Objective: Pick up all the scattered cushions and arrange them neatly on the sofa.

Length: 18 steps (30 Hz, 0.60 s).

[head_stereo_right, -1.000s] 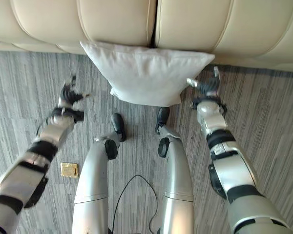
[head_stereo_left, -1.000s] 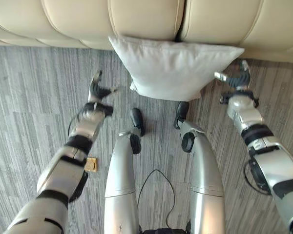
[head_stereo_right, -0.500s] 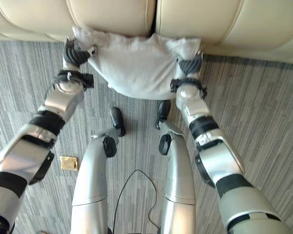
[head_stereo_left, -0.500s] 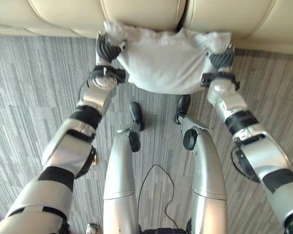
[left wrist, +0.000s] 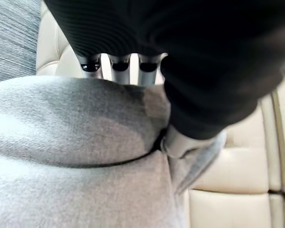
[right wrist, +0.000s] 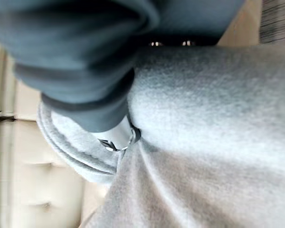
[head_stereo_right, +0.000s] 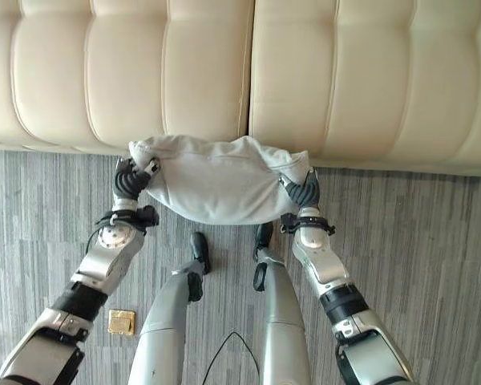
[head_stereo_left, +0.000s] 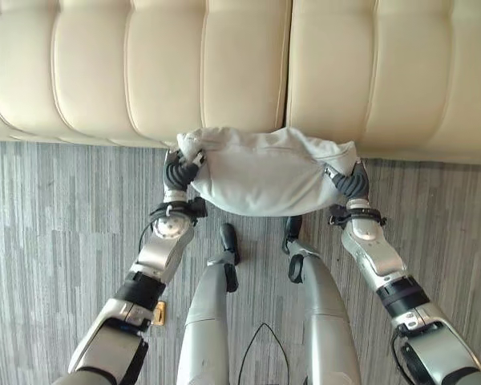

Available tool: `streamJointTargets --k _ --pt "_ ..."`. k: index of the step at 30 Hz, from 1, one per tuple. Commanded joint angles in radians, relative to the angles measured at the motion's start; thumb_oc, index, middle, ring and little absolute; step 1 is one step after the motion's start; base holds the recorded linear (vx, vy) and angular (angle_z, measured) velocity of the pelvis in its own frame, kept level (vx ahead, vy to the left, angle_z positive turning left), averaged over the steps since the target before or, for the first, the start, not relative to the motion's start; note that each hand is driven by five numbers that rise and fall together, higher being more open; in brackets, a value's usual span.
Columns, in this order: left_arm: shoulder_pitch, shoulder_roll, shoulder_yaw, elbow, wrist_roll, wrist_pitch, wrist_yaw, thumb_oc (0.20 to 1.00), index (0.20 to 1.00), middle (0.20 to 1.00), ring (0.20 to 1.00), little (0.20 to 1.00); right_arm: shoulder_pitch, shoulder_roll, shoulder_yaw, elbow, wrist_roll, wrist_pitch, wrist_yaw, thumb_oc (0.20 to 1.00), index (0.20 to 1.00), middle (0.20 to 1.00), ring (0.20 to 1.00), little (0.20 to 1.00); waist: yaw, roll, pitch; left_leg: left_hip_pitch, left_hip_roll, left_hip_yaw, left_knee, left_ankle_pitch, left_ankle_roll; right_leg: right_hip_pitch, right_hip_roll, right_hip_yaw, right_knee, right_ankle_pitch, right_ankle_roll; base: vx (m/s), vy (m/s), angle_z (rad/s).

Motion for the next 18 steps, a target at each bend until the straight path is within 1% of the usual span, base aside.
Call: streamJointTargets --k 1,2,3,4,5,7,8,9,11,12,13,14,15,18 --pt "0.003 -0.024 -0.047 -0.072 0.061 -0.074 -0.079 0.200 0.200 0.200 0.200 0.200 0.020 0.023 0.004 -0.111 -0.055 -0.080 0.097 0.200 0.200 0.200 0.200 0.200 -0.005 -0.001 -0.118 0.088 -0.001 -0.118 -0.051 -0.030 -0.062 0.176 -0.004 -0.043 -0.130 -0.031 0.118 0.09 -0.079 -0.05" --pt "0.044 -0.017 -0.038 -0.097 0.066 -0.076 -0.092 0.200 0.200 0.200 0.200 0.200 0.058 0.009 -0.010 -0.136 -0.068 -0.084 0.112 0.200 0.200 0.200 0.200 0.200 -0.003 0.000 -0.125 0.138 0.000 -0.117 -0.076 -0.024 -0.065 0.227 -0.001 -0.052 -0.147 -0.032 0.121 0.25 -0.103 0.02" --pt "0.119 -0.007 -0.023 -0.137 0.067 -0.077 -0.117 0.200 0.200 0.200 0.200 0.200 0.130 -0.012 -0.030 -0.182 -0.084 -0.090 0.142 0.200 0.200 0.200 0.200 0.200 0.000 0.001 -0.137 0.239 -0.002 -0.115 -0.120 -0.017 -0.069 0.325 0.009 -0.060 -0.181 -0.037 0.123 0.20 -0.069 0.06" --pt "0.121 -0.007 -0.023 -0.139 0.067 -0.076 -0.117 0.200 0.200 0.200 0.200 0.200 0.132 -0.013 -0.030 -0.183 -0.084 -0.089 0.142 0.200 0.200 0.200 0.200 0.200 0.001 0.001 -0.133 0.246 -0.002 -0.115 -0.124 -0.016 -0.069 0.332 0.009 -0.060 -0.183 -0.036 0.123 0.22 -0.058 0.11" --pt "0.157 -0.004 -0.017 -0.154 0.059 -0.076 -0.129 0.200 0.200 0.200 0.200 0.200 0.166 -0.025 -0.043 -0.205 -0.097 -0.087 0.158 0.200 0.200 0.200 0.200 0.200 0.002 0.001 -0.141 0.296 -0.001 -0.116 -0.149 -0.012 -0.070 0.378 0.016 -0.065 -0.198 -0.040 0.124 0.16 -0.039 0.04" --pt "0.212 0.007 -0.006 -0.179 0.044 -0.074 -0.158 0.200 0.200 0.200 0.200 0.200 0.228 -0.040 -0.057 -0.234 -0.103 -0.089 0.196 0.200 0.200 0.200 0.200 0.200 0.002 0.000 -0.167 0.381 0.009 -0.110 -0.202 0.002 -0.073 0.455 0.026 -0.069 -0.230 -0.041 0.126 0.27 -0.078 0.00" --pt "0.265 0.019 0.003 -0.210 0.044 -0.071 -0.183 0.200 0.200 0.200 0.200 0.200 0.280 -0.052 -0.071 -0.257 -0.105 -0.089 0.226 0.200 0.200 0.200 0.200 0.200 0.004 0.003 -0.192 0.460 0.019 -0.103 -0.243 0.007 -0.078 0.525 0.040 -0.068 -0.252 -0.052 0.128 0.31 -0.087 -0.02" --pt "0.283 0.024 0.006 -0.216 0.042 -0.070 -0.195 0.200 0.200 0.200 0.200 0.200 0.301 -0.052 -0.078 -0.267 -0.102 -0.095 0.241 0.200 0.200 0.200 0.200 0.200 0.003 0.004 -0.210 0.485 0.025 -0.102 -0.262 0.020 -0.081 0.549 0.043 -0.070 -0.267 -0.055 0.128 0.24 -0.060 -0.04" --pt "0.286 0.024 0.005 -0.217 0.042 -0.069 -0.195 0.200 0.200 0.200 0.200 0.200 0.304 -0.053 -0.079 -0.269 -0.102 -0.094 0.241 0.200 0.200 0.200 0.200 0.200 0.003 0.004 -0.208 0.493 0.025 -0.101 -0.268 0.022 -0.082 0.556 0.044 -0.070 -0.271 -0.055 0.127 0.10 -0.035 -0.02" --pt "0.310 0.034 0.003 -0.221 0.049 -0.068 -0.213 0.200 0.200 0.200 0.200 0.200 0.334 -0.055 -0.086 -0.276 -0.099 -0.098 0.258 0.200 0.200 0.200 0.200 0.200 0.003 0.006 -0.229 0.537 0.042 -0.095 -0.283 0.048 -0.092 0.601 0.060 -0.067 -0.291 -0.066 0.123 0.18 -0.080 0.02" --pt "0.320 0.038 0.005 -0.222 0.057 -0.070 -0.216 0.200 0.200 0.200 0.200 0.200 0.346 -0.056 -0.091 -0.275 -0.097 -0.101 0.262 0.200 0.200 0.200 0.200 0.200 0.005 0.004 -0.238 0.551 0.053 -0.094 -0.278 0.070 -0.099 0.628 0.071 -0.068 -0.305 -0.071 0.118 0.23 -0.119 0.03" --pt "0.321 0.040 0.000 -0.219 0.057 -0.067 -0.222 0.200 0.200 0.200 0.200 0.200 0.353 -0.056 -0.090 -0.273 -0.091 -0.102 0.262 0.200 0.200 0.200 0.200 0.200 0.008 0.001 -0.242 0.551 0.063 -0.098 -0.260 0.099 -0.104 0.649 0.079 -0.073 -0.318 -0.074 0.112 0.14 -0.132 0.04" --pt "0.324 0.040 -0.007 -0.212 0.055 -0.064 -0.227 0.200 0.200 0.200 0.200 0.200 0.366 -0.056 -0.096 -0.268 -0.085 -0.104 0.256 0.200 0.200 0.200 0.200 0.200 0.010 -0.009 -0.243 0.529 0.075 -0.104 -0.211 0.134 -0.102 0.669 0.085 -0.073 -0.334 -0.072 0.103 0.08 -0.099 0.10" --pt "0.328 0.040 -0.009 -0.210 0.054 -0.065 -0.233 0.200 0.200 0.200 0.200 0.200 0.372 -0.061 -0.101 -0.270 -0.081 -0.106 0.254 0.200 0.200 0.200 0.200 0.200 0.007 -0.012 -0.250 0.512 0.080 -0.101 -0.173 0.136 -0.096 0.680 0.088 -0.082 -0.346 -0.070 0.100 0.07 -0.080 0.17"
